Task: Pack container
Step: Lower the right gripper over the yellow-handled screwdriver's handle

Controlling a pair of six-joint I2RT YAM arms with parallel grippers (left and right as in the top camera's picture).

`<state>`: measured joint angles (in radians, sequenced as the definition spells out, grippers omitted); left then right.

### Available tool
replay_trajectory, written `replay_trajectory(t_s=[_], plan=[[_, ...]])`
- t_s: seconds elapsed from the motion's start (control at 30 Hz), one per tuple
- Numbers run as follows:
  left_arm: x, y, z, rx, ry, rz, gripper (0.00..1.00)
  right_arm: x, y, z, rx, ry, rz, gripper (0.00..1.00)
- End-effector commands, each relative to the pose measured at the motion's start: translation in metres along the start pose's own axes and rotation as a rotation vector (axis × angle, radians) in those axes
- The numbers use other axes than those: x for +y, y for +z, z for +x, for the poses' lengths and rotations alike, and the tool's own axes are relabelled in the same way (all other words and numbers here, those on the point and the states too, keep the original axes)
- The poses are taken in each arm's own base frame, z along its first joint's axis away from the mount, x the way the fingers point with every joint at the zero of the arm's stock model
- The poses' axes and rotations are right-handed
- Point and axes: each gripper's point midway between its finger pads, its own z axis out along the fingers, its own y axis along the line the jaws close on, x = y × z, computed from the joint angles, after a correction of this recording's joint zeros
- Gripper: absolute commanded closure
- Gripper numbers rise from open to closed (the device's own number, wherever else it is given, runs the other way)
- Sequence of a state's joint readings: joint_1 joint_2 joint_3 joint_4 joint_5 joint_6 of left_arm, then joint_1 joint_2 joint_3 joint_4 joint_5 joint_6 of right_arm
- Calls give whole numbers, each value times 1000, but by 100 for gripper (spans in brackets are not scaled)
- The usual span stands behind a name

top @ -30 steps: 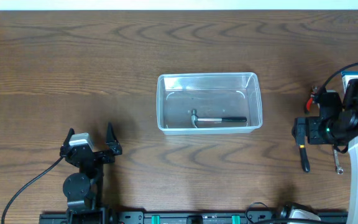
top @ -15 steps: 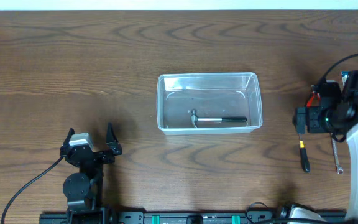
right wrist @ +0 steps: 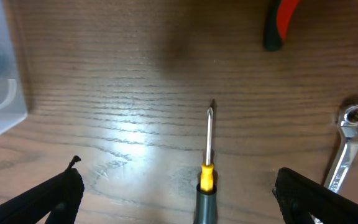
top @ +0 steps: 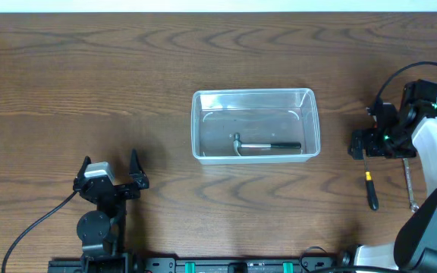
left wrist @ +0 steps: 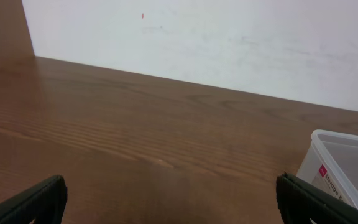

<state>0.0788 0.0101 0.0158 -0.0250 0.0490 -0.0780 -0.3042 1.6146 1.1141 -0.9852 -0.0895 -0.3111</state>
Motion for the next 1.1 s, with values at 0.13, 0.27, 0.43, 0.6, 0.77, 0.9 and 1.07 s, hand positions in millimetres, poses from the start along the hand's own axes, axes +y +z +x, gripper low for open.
replay_trajectory(t_s=[0.13,0.27,0.43,0.6,0.77,0.9,1.07], plan=[[6,0,15,47,5,-29,2,-23,2,24,113,-10,132,1],[6,0,15,47,5,-29,2,-24,0,40,176,-9,128,1],[6,0,15,47,5,-29,2,-13,1,44,184,2,60,1],[6,0,15,47,5,-29,2,-8,3,39,155,-13,25,1],[6,0,15,47,5,-29,2,-12,15,31,109,-39,40,1],[6,0,15,47,5,-29,2,-12,29,42,128,-69,50,1],[6,0,15,47,5,-29,2,-17,41,42,101,-70,82,1]])
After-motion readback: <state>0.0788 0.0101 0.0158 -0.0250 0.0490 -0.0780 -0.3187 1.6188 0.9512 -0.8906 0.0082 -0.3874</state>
